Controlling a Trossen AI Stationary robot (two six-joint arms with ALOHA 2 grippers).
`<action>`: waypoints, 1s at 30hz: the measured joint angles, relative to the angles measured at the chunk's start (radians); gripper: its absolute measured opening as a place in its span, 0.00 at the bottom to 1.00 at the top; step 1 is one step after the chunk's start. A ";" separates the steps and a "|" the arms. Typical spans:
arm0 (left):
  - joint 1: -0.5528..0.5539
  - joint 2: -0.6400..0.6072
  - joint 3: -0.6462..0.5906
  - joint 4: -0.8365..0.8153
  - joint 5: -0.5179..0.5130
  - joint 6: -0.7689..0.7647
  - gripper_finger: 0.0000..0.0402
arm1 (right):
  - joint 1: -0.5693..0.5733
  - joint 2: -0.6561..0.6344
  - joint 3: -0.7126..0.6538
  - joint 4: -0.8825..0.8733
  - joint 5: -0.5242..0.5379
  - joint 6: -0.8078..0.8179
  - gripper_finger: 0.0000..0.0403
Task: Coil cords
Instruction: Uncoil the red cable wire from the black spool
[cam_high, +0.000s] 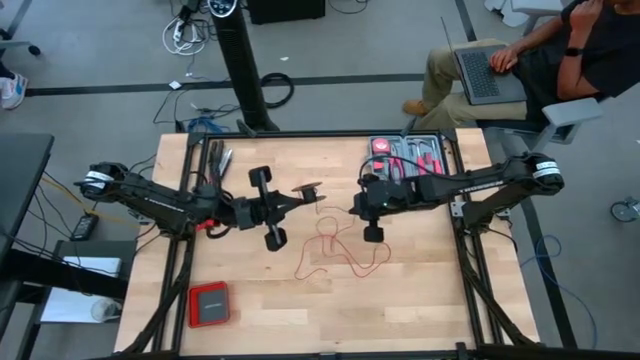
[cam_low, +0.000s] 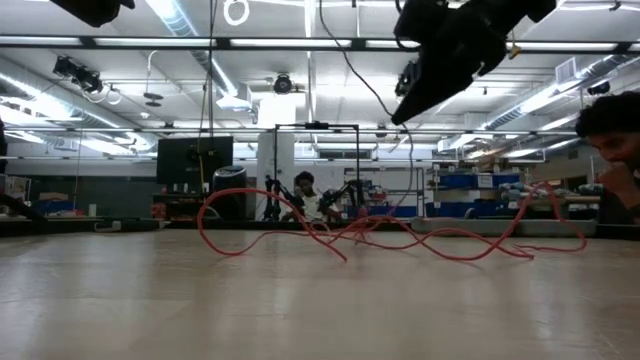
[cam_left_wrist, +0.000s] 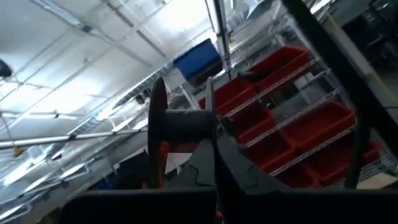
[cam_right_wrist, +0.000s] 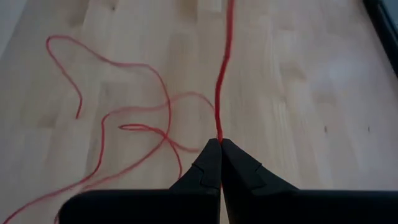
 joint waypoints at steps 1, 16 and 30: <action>0.000 0.000 0.000 -0.004 -0.020 0.001 0.00 | 0.004 -0.008 0.000 -0.016 0.006 0.008 0.00; -0.002 -0.002 0.000 -0.569 -0.168 0.005 0.00 | 0.127 -0.173 0.000 -0.252 0.061 0.176 0.01; -0.006 -0.002 0.000 -0.881 -0.126 0.028 0.00 | 0.190 -0.203 0.000 -0.346 -0.147 0.250 0.02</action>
